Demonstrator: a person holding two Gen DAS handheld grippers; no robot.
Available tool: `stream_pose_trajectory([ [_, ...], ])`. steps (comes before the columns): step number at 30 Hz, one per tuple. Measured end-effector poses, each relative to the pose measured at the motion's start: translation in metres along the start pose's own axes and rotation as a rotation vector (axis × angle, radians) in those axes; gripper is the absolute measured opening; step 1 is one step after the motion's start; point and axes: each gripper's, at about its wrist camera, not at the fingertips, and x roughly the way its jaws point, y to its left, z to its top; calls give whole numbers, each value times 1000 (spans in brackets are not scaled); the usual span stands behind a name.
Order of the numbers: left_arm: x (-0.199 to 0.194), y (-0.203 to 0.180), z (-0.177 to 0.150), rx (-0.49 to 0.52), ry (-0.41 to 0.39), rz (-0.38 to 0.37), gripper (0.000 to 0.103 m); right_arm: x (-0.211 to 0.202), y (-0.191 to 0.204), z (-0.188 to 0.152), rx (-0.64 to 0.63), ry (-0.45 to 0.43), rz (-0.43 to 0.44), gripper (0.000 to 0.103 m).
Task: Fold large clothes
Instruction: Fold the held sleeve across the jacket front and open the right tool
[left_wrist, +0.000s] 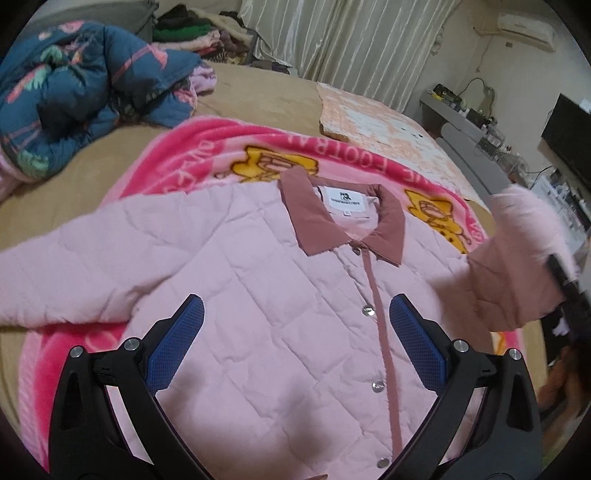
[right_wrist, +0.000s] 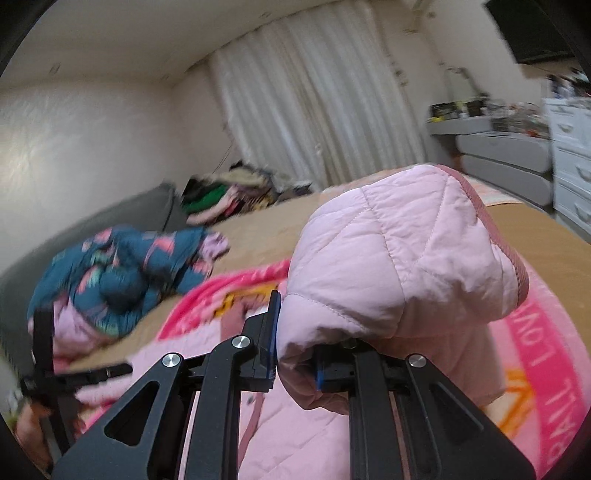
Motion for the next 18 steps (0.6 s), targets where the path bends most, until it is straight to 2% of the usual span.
stream_pose_trajectory([
  [4,9,13,-4,-60,53,-93,94,23,35,-26,-122,64,-7,14],
  [6,15,22,-7,-114,92,-168,94,33,44,-39,-147,105,1,14],
  [10,21,33,-12,-179,122,-241,94,51,55,-61,-168,181,7,14],
  [14,21,42,-11,-178,115,-204,94,74,71,-86,-205,284,16,15],
  [18,21,59,-14,-205,124,-152,94,87,88,-108,-248,365,48,21],
])
